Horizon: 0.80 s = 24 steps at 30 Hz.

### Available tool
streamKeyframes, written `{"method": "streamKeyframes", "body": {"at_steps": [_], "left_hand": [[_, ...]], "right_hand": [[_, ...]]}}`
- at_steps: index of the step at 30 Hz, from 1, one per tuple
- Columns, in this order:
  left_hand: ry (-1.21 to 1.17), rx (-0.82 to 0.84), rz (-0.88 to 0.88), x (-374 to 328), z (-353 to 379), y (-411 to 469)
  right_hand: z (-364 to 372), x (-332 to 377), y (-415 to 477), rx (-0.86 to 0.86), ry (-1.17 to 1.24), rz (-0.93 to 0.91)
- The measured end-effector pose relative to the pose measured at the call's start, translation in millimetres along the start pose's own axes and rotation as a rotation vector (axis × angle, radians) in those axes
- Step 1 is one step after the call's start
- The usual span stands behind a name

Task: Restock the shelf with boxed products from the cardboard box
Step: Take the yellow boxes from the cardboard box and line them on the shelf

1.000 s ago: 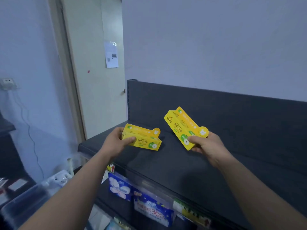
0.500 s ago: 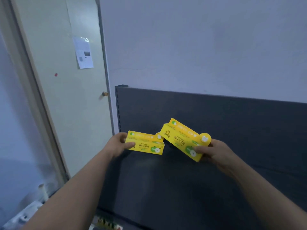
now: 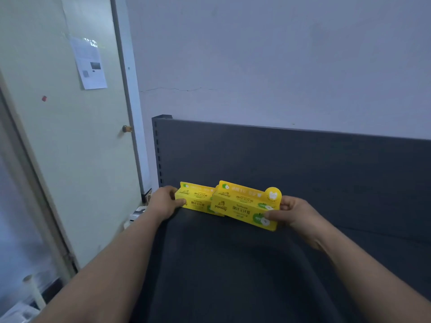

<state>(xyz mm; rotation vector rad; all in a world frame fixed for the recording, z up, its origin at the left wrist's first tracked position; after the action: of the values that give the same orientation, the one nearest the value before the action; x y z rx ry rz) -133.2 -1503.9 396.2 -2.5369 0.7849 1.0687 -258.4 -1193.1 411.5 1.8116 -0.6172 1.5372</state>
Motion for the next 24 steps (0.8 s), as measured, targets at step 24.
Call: {"method": "streamKeyframes", "body": {"at_steps": [24], "left_hand": [[-0.247, -0.068, -0.045, 22.3, -48.2, -50.6]], "right_hand": [[77.3, -18.2, 36.1, -0.158, -0.441, -0.138]]}}
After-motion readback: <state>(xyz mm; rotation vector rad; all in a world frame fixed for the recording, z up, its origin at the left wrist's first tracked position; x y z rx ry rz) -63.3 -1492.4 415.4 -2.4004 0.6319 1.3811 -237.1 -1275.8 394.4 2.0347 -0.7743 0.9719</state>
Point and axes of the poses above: each hand's wrist, its own y-axis towards the middle knuckle, its own z-axis out of the palm, x = y × z, the point moved 10 cm from there along y, towards the middle knuckle, and after that the axes turned 14 degrees about -z, right-handed, at the moved point
